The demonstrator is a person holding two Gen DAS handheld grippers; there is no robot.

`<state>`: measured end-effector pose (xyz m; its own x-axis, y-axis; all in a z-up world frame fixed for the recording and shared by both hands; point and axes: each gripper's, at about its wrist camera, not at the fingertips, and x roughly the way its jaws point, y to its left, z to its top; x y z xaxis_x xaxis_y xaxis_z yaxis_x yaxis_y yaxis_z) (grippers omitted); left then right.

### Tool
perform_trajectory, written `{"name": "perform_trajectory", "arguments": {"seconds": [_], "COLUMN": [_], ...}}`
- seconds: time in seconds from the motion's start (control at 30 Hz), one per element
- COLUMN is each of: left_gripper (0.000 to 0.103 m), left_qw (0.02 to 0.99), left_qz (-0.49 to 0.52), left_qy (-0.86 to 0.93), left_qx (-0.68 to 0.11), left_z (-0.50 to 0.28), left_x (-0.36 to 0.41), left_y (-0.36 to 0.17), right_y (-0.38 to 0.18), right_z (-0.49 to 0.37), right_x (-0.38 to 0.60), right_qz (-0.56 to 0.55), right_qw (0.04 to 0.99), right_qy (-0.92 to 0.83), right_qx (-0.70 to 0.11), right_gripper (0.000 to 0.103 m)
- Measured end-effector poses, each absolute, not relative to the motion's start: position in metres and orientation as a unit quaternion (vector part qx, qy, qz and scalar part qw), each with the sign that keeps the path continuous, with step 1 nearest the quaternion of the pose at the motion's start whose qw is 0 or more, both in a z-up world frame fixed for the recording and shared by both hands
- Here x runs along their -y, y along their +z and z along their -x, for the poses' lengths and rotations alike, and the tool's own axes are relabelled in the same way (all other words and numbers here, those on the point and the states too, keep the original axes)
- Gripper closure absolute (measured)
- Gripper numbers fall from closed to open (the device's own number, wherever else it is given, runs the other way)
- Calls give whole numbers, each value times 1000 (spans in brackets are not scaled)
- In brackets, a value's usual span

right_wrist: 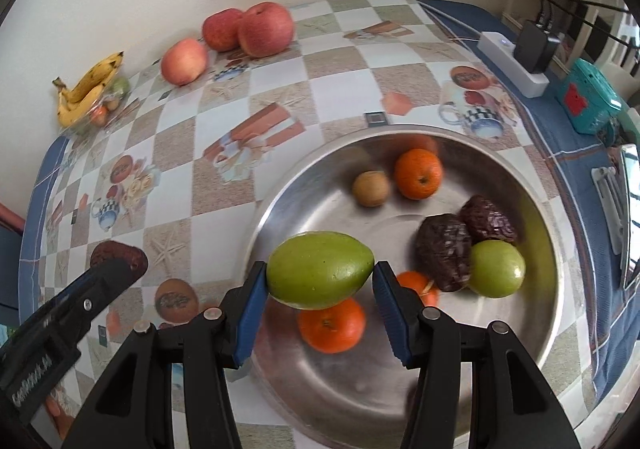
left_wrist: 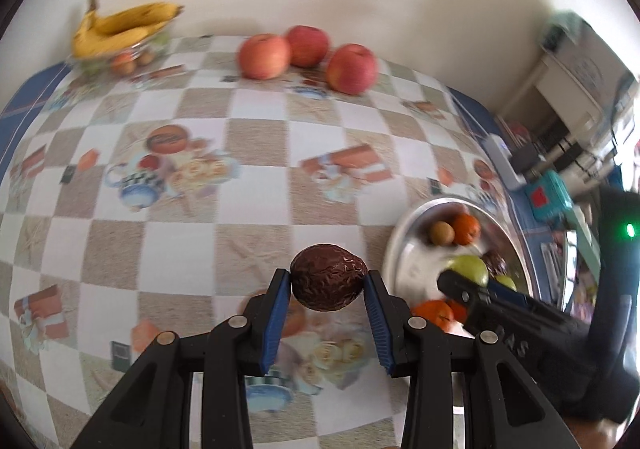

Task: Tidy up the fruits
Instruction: 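Carry the date and jujube into the steel bowl and open both tools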

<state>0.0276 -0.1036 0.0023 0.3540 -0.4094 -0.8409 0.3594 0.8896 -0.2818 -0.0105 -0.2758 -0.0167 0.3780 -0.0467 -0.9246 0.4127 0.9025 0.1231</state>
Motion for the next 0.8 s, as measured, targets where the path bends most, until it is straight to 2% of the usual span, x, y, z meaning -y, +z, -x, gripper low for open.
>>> {"name": "perform_trajectory", "arguments": {"seconds": [0.27, 0.8], "left_gripper": [63, 61], "left_qw": [817, 810], "left_qz": [-22, -70], "left_qy": [-291, -324], "left_qx": [-497, -484], "left_z": [-7, 3], "left_x": [144, 164], "left_y": [5, -3], "right_y": [-18, -13], "right_z": [24, 22], "right_x": [310, 304], "right_qz": [-224, -205], "right_qw": [806, 815], "right_qy": [-157, -151], "right_qx": [-524, -520], "right_gripper": [48, 47]}}
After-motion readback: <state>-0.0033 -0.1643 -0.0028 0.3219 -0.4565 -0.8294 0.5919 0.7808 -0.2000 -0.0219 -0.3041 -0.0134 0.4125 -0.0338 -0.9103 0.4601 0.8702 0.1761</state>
